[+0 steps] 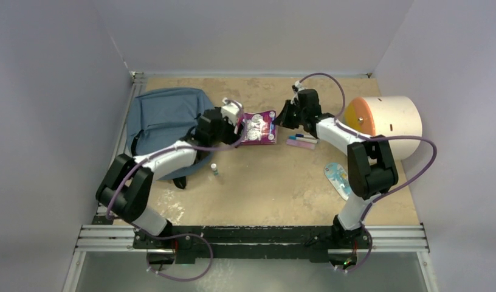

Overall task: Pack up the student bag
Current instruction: Pick up the book from the center of the board.

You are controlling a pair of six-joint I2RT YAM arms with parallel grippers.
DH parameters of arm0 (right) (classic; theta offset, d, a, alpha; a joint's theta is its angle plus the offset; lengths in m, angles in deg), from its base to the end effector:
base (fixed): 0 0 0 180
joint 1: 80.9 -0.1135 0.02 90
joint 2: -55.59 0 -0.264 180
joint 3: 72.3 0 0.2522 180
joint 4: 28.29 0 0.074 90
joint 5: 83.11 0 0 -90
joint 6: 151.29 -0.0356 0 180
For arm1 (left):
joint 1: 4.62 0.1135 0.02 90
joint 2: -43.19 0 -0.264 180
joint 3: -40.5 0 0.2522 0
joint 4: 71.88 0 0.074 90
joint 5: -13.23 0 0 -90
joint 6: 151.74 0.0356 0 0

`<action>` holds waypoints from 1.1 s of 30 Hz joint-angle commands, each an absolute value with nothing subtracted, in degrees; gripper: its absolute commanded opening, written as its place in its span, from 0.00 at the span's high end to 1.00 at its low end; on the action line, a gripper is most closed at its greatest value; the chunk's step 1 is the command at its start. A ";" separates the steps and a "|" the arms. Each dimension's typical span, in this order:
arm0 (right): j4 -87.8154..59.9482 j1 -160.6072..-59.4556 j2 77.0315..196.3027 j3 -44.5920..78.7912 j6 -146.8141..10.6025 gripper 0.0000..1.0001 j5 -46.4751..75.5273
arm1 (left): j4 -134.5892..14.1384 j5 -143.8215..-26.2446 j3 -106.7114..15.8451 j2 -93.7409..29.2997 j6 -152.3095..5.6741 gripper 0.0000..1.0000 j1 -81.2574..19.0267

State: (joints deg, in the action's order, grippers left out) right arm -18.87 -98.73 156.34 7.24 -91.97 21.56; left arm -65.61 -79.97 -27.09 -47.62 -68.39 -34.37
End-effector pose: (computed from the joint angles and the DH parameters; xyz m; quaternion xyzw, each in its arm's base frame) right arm 0.3758 0.1303 0.2264 0.0336 0.8633 0.3029 0.4023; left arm 0.3036 -0.1758 0.2241 0.1867 0.8432 -0.1802 0.4709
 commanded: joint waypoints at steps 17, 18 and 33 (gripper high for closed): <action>-13.63 -98.24 151.11 14.31 -97.03 1.00 29.48 | -133.94 -53.31 -16.17 -70.69 -3.40 0.28 -59.65; -13.26 -98.23 150.98 14.26 -96.94 1.00 29.55 | -136.46 -52.79 -16.80 -72.90 -1.40 0.28 -59.78; -12.34 -98.26 149.02 13.01 -96.54 1.00 31.65 | -151.27 -47.86 -25.92 -86.44 10.01 0.59 -59.72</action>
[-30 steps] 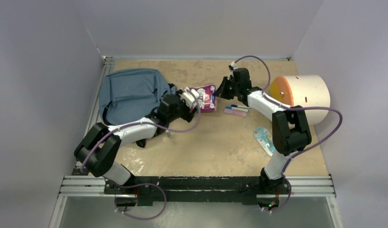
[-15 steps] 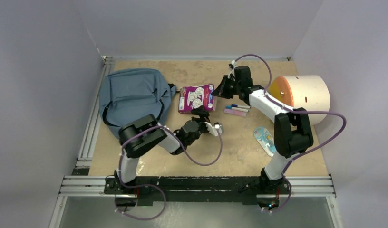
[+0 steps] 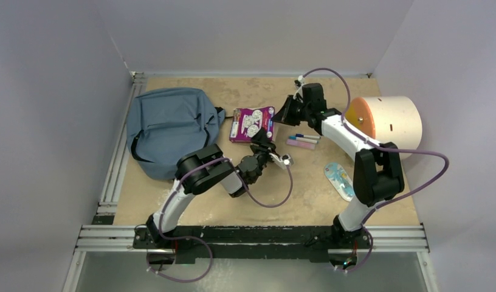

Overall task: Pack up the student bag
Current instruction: Pick up the book from the center of the board.

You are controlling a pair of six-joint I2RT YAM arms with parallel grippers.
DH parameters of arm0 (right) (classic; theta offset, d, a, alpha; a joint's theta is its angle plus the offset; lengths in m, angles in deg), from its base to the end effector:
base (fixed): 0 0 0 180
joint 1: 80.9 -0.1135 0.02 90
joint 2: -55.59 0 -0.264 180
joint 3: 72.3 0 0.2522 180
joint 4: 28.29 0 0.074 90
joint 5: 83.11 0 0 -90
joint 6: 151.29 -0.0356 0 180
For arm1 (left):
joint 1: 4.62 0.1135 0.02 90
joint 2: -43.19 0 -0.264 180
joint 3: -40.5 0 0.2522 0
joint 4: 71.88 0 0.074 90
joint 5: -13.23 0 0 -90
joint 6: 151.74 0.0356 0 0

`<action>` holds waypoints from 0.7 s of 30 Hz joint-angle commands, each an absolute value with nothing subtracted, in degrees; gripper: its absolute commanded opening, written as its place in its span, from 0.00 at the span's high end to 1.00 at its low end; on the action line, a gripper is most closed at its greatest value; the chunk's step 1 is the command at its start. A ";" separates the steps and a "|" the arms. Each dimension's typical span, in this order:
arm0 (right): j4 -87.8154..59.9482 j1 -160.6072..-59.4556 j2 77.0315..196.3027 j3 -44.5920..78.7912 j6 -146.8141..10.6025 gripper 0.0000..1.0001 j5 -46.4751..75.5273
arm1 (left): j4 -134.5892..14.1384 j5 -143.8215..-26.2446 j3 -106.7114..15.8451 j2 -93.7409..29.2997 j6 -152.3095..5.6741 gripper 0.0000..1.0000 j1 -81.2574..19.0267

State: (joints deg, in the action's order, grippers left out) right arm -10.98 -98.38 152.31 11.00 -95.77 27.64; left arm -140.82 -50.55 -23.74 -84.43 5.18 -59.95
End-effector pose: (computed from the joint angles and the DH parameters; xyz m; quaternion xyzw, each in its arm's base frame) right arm 0.3667 0.1287 0.2623 0.0383 0.8588 0.3538 0.3687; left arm 0.2402 -0.3197 0.1074 0.4920 0.4631 0.2245 0.7022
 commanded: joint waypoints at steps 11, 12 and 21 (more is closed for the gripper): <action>-11.50 -98.28 147.54 10.48 -95.17 1.00 27.35 | -158.58 -43.85 -26.30 -87.42 10.83 1.00 -59.72; -11.58 -98.23 147.18 9.99 -95.22 1.00 26.29 | -158.65 -43.78 -26.20 -87.19 10.48 1.00 -59.70; -10.06 -97.99 143.46 7.66 -94.57 0.49 17.39 | -158.60 -43.58 -24.67 -85.91 8.56 1.00 -59.72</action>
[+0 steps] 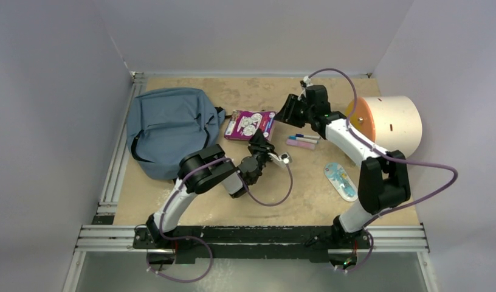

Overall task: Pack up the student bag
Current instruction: Pick up the book from the center of the board.

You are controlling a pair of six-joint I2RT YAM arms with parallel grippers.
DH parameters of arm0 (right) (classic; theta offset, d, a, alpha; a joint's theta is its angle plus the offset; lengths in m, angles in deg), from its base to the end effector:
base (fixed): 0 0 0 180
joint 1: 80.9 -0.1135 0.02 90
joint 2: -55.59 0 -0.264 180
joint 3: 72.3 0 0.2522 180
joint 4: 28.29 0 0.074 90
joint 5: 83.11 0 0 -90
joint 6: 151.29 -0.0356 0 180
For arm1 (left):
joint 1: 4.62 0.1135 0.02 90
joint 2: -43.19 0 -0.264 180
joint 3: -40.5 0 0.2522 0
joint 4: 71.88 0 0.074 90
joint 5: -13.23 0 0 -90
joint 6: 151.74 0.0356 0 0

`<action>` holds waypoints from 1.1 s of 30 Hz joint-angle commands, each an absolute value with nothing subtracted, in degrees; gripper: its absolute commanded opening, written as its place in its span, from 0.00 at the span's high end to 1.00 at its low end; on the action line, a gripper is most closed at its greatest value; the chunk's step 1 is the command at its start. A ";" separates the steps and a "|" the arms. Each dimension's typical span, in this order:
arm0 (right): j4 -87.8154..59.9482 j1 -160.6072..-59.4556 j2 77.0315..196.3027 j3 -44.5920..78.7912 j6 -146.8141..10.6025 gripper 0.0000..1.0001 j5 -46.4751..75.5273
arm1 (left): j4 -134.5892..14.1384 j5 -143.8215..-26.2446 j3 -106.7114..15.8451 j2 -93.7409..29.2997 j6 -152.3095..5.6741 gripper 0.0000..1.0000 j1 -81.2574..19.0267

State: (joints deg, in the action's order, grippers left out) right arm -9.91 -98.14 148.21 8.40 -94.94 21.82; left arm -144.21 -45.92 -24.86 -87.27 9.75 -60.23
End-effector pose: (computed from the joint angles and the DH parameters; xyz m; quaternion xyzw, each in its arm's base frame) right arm 0.3530 0.1191 0.2704 0.0587 0.8604 0.3138 0.3972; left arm 0.2417 -0.3208 0.0988 0.4817 0.4625 0.2741 0.6920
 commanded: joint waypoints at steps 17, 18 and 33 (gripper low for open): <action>-22.89 -97.52 119.18 -2.21 -90.18 0.39 6.04 | -106.51 -56.19 -22.49 -52.73 -32.14 1.00 -60.84; -23.42 -97.52 117.25 -2.88 -89.05 0.39 6.45 | -100.93 -58.31 -23.90 -50.96 -34.81 1.00 -60.66; -17.07 -97.54 99.56 -1.14 -71.15 0.36 15.21 | -58.86 -105.24 -40.53 -36.62 -47.21 1.00 -47.10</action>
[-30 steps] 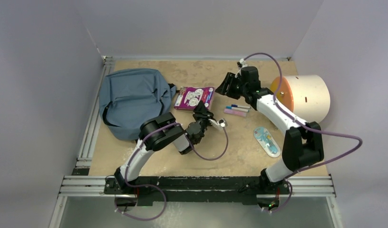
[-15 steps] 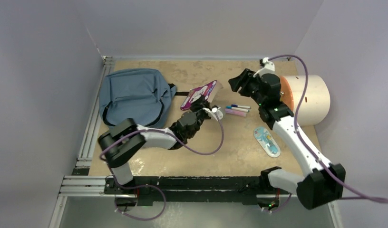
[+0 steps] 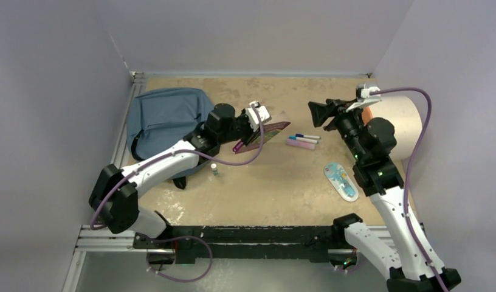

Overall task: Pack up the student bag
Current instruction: Pick up the book from the center of the board.

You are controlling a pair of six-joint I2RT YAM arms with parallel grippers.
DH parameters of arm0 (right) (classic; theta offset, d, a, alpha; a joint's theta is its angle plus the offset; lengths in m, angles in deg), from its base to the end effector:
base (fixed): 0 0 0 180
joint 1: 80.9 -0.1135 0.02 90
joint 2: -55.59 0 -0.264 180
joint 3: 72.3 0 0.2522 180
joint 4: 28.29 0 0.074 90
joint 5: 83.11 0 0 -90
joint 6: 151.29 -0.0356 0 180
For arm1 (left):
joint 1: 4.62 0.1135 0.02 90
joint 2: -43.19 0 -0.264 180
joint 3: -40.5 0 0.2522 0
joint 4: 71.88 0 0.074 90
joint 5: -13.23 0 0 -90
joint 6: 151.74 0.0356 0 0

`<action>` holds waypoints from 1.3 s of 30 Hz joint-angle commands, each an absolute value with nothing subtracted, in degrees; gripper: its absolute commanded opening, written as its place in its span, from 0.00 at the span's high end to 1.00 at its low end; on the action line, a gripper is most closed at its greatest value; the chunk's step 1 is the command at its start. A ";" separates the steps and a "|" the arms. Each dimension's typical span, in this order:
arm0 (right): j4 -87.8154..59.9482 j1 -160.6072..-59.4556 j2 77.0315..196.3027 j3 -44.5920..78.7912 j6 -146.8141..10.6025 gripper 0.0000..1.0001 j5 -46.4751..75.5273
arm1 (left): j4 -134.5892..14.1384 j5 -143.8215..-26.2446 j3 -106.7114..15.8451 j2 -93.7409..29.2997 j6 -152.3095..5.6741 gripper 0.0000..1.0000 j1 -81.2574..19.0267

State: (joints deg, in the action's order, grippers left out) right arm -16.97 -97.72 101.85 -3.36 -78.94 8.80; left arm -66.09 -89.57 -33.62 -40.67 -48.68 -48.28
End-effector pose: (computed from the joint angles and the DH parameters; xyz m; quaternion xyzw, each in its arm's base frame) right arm 0.1697 0.0525 0.4231 -0.0083 0.6336 0.2393 0.7356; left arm 0.2442 -0.2439 0.3042 0.4352 0.6642 -0.2443 0.5566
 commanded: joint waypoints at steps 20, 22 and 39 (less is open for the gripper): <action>-8.90 -114.90 104.14 3.06 -46.03 0.25 40.47 | -44.77 -130.95 -42.88 -28.87 -26.59 1.00 -35.28; -7.15 -117.84 106.76 3.97 -42.38 0.24 40.18 | -44.48 -132.14 -42.32 -28.12 -25.32 1.00 -35.25; 3.17 -125.37 118.71 14.27 -29.30 0.23 23.52 | -39.32 -137.12 -41.65 -26.87 -17.32 1.00 -35.34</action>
